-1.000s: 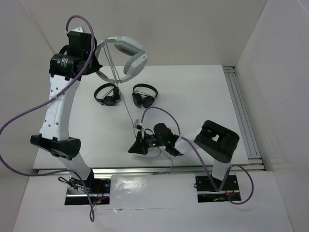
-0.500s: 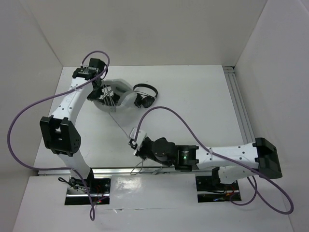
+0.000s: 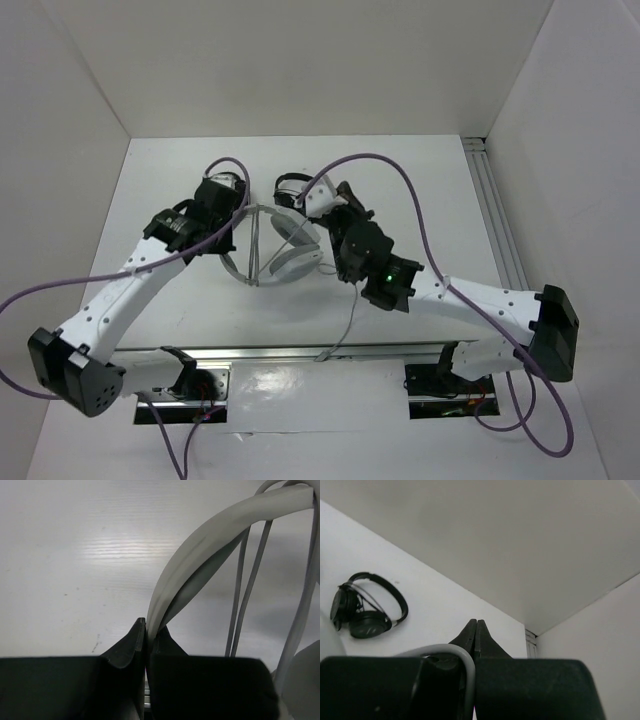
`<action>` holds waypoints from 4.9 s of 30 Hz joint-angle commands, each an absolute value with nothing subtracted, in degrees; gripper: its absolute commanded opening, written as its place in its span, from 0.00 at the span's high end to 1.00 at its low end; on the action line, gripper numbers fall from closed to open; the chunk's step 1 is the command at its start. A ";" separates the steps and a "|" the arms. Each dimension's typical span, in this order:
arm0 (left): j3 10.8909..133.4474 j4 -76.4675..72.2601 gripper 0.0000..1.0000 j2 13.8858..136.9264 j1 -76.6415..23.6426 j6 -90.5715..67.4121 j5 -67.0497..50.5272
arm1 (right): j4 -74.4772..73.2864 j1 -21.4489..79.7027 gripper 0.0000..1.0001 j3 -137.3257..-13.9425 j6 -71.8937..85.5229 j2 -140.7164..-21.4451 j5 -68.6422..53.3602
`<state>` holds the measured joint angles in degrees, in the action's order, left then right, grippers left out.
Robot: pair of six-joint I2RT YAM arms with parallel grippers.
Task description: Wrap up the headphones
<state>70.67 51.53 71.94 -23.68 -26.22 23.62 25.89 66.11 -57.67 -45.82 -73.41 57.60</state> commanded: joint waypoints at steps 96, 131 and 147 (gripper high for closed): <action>95.19 52.82 1.00 93.25 -17.67 -37.79 34.72 | -53.08 76.81 1.00 -126.83 -22.31 -98.08 16.02; 83.86 43.95 1.00 93.79 -1.66 -36.66 17.02 | -33.19 90.35 1.00 -102.94 -29.24 -94.93 46.19; 67.34 43.59 1.00 70.15 -35.06 -21.71 40.78 | 40.71 64.88 0.95 -83.22 -68.85 -83.33 60.74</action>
<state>71.07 42.70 74.37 -29.10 -25.87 30.26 19.79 72.25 -77.76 -70.02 -90.30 56.99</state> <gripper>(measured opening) 0.120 0.051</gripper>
